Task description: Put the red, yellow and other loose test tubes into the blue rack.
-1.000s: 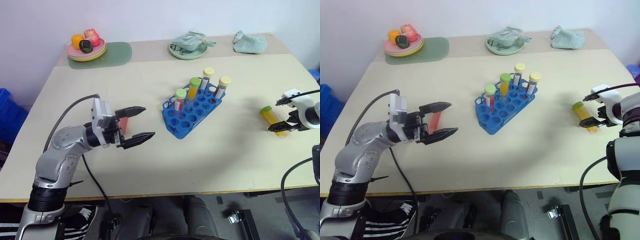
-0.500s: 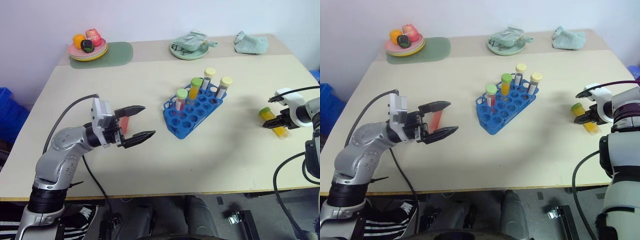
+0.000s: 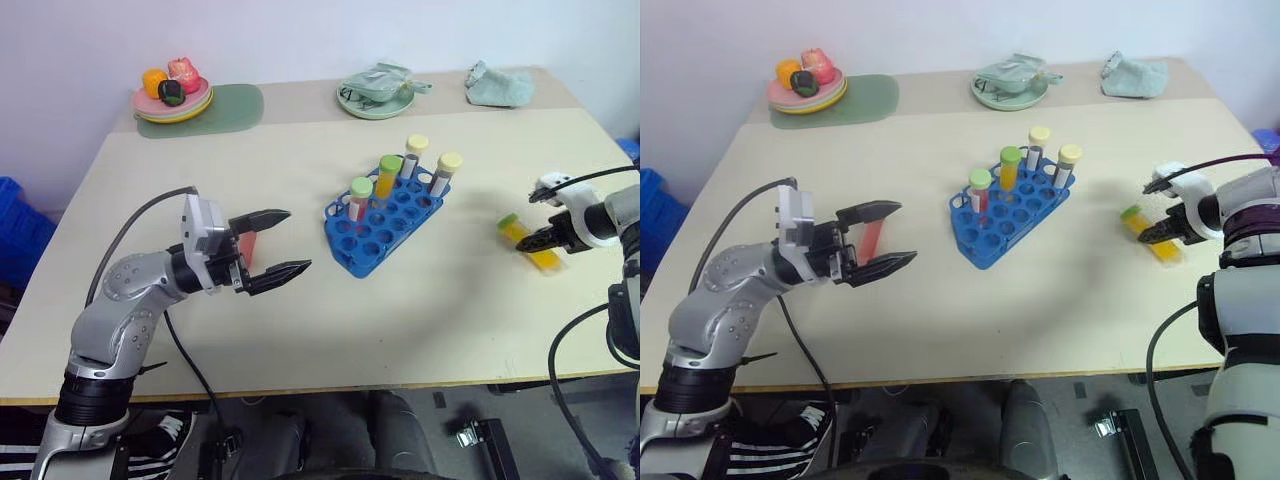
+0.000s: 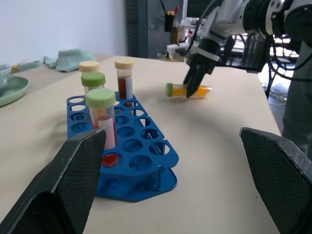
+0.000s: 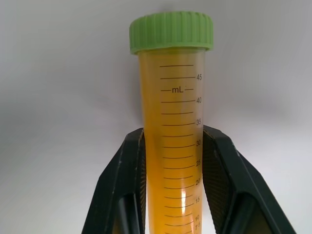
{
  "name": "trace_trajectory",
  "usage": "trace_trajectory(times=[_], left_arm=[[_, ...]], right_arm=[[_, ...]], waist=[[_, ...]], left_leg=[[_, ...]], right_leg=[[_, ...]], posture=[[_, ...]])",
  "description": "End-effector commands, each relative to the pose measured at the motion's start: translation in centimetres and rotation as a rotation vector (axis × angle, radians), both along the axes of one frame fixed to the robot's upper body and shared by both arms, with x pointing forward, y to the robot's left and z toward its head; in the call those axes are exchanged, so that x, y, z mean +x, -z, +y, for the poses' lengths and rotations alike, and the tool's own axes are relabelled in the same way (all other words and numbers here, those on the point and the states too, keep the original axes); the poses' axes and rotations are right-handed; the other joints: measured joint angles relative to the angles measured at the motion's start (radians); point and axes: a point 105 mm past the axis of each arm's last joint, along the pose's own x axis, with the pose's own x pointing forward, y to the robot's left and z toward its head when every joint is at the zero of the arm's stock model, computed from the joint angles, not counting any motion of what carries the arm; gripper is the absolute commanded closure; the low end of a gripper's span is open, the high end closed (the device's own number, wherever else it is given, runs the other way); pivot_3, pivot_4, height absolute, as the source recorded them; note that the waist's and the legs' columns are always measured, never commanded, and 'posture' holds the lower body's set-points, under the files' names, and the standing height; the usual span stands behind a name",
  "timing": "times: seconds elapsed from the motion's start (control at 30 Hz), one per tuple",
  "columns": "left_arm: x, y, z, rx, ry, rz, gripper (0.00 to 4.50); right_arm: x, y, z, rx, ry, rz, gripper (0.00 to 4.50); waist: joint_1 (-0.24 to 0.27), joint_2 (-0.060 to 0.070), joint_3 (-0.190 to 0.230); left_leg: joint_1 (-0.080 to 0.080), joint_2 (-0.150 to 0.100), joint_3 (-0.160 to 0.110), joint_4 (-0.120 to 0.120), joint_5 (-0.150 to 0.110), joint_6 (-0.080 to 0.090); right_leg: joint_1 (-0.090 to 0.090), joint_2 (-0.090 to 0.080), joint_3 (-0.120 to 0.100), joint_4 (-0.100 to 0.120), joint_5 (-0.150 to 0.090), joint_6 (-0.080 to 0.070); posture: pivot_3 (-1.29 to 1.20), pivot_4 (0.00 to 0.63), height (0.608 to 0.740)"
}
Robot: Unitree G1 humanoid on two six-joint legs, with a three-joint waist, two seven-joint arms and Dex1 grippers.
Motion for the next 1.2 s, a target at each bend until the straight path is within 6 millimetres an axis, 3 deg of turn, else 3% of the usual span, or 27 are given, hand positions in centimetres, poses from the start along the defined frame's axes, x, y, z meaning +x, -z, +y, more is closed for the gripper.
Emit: trace_trajectory(times=[0.03, 0.2, 0.23, 0.33, 0.5, 0.7, 0.83, 1.2], left_arm=[[-0.1, -1.1, 0.3, -0.012, -0.001, -0.054, 0.0], [0.2, -1.2, 0.3, -0.014, 0.006, -0.057, 0.0], [0.3, -1.3, 0.2, -0.013, 0.01, -0.061, 0.0], [0.7, -1.5, 0.2, -0.014, 0.014, -0.069, 0.0], [1.2, -1.5, 0.4, -0.007, 0.024, -0.075, 0.0], [1.6, -1.8, 0.3, -0.003, 0.034, -0.083, 0.0], [1.6, -2.2, 0.3, -0.007, 0.033, -0.085, 0.0], [1.4, -2.3, 0.6, 0.018, 0.021, -0.09, 0.0]], right_arm=[[-1.0, -3.2, 2.1, 0.119, -0.214, -0.137, 3.23], [-3.0, -6.1, 5.6, 0.344, -0.301, -0.39, 3.23], [-2.7, -7.4, 6.4, 0.407, -0.309, -0.571, 3.23], [-2.6, -8.9, 7.2, 0.581, -0.206, -0.888, 3.23], [-2.2, -9.8, 9.3, 0.792, -0.033, -1.118, 3.23], [-1.7, -7.5, 12.5, 0.835, 0.032, -1.247, 3.23], [-1.0, -4.8, 14.1, 0.789, 0.042, -1.264, 3.23], [2.2, -1.3, 14.3, 0.712, 0.114, -1.26, 3.23]], waist=[[0.005, 0.0, 0.0], [0.026, 0.0, 0.0], [0.028, -0.001, 0.0], [0.026, -0.001, -0.001], [0.025, 0.0, -0.001], [0.023, -0.001, -0.001], [0.018, 0.0, -0.001], [-0.008, 0.0, -0.001]], left_leg=[[0.0, 0.0, 0.0, 0.0, 0.0, 0.0], [-0.001, 0.0, -0.001, 0.001, 0.0, 0.0], [-0.001, 0.0, -0.001, 0.001, 0.0, 0.0], [0.001, 0.001, -0.001, 0.001, 0.0, -0.001], [0.001, 0.003, 0.0, 0.002, 0.0, -0.001], [0.001, 0.003, 0.0, 0.001, 0.0, -0.001], [0.001, 0.003, 0.0, 0.001, 0.0, -0.001], [0.002, 0.008, 0.0, 0.0, -0.001, -0.003]], right_leg=[[0.0, 0.0, 0.0, 0.0, 0.0, 0.0], [0.0, 0.0, 0.0, 0.0, 0.0, 0.001], [0.0, 0.0, 0.0, 0.0, 0.001, 0.001], [0.002, 0.002, 0.0, 0.0, 0.002, 0.0], [0.001, 0.004, 0.001, 0.0, 0.003, -0.001], [0.002, 0.005, 0.001, 0.0, 0.003, -0.001], [0.001, 0.005, 0.001, 0.0, 0.003, -0.001], [0.001, 0.01, 0.001, 0.0, 0.003, -0.002]], posture=[[0.0, 0.15, 0.74], [0.0, 0.15, 0.74], [0.0, 0.15, 0.74], [0.0, 0.15, 0.74], [0.0, 0.15, 0.74], [0.0, 0.15, 0.74], [0.0, 0.15, 0.74], [0.0, 0.15, 0.74]])
